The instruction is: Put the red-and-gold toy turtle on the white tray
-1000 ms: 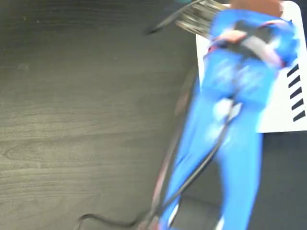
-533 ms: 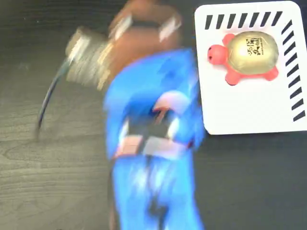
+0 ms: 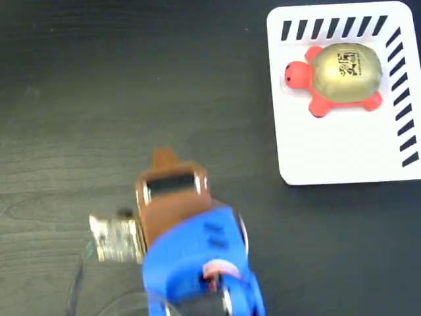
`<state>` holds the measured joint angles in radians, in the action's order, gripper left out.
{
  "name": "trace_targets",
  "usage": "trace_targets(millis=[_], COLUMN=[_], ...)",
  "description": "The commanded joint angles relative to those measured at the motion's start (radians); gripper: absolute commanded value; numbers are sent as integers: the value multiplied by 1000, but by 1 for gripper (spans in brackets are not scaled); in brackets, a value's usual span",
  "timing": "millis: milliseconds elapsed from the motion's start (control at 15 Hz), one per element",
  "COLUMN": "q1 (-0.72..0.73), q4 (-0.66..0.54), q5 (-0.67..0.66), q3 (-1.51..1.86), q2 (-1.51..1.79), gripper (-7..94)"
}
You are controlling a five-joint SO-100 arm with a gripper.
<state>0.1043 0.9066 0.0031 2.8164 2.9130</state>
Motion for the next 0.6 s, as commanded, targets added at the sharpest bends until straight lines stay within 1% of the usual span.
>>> trace_targets(millis=[0,67,133,400,533], q1=[-12,-21,-32,-21,-11], q4=[64,71,104,304,342], q5=[6,2,6,-9,-6], q3=[58,92,92,89,94], q2=[91,104,127,221,298], gripper=[0,0,0,0,0])
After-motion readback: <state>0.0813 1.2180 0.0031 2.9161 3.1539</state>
